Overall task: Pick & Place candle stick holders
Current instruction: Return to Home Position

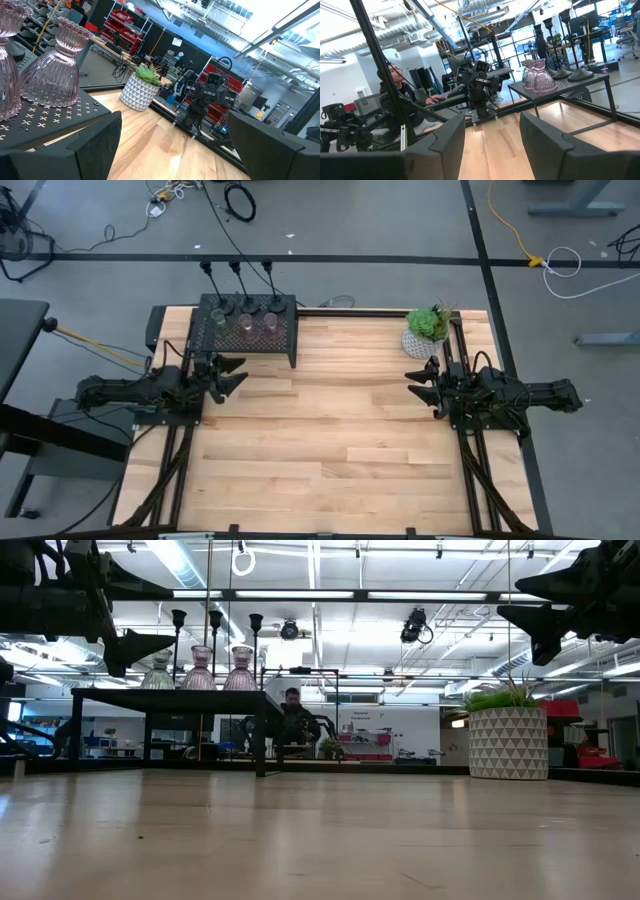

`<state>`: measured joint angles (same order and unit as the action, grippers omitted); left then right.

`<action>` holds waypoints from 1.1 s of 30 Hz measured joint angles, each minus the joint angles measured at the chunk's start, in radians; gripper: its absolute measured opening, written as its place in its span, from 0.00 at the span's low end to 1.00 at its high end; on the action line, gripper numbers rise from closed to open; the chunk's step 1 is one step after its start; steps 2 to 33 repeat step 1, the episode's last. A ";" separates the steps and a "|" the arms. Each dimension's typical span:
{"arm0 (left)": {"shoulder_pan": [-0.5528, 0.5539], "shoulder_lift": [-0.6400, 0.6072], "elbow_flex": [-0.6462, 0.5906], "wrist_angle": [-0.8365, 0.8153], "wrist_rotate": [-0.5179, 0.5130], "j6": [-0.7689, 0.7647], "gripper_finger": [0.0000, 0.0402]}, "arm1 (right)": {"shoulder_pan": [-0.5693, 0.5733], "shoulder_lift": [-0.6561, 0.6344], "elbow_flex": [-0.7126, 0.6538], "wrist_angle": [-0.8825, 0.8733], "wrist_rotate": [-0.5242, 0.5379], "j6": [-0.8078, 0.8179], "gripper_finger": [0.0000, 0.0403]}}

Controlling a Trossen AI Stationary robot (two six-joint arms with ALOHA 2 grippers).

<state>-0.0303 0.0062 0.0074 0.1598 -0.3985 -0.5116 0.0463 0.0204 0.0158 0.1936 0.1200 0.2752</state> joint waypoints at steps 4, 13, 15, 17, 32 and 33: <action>0.000 0.000 0.000 0.000 0.000 0.000 0.90 | 0.000 0.000 0.000 0.000 0.000 0.000 0.47; 0.000 0.000 0.000 0.000 0.000 0.000 0.90 | 0.000 0.000 0.000 0.000 0.000 0.000 0.47; 0.000 0.000 0.000 0.000 0.000 0.000 0.90 | 0.000 0.000 0.000 0.000 0.000 0.000 0.47; 0.000 0.000 0.000 0.000 0.000 0.000 0.90 | 0.000 0.000 0.000 0.000 0.000 0.000 0.47; 0.000 0.000 0.000 0.000 0.000 0.000 0.90 | 0.000 0.000 0.000 0.000 0.000 0.000 0.47; 0.000 0.000 0.000 0.000 0.000 0.000 0.90 | 0.000 0.000 0.000 0.000 0.000 0.000 0.47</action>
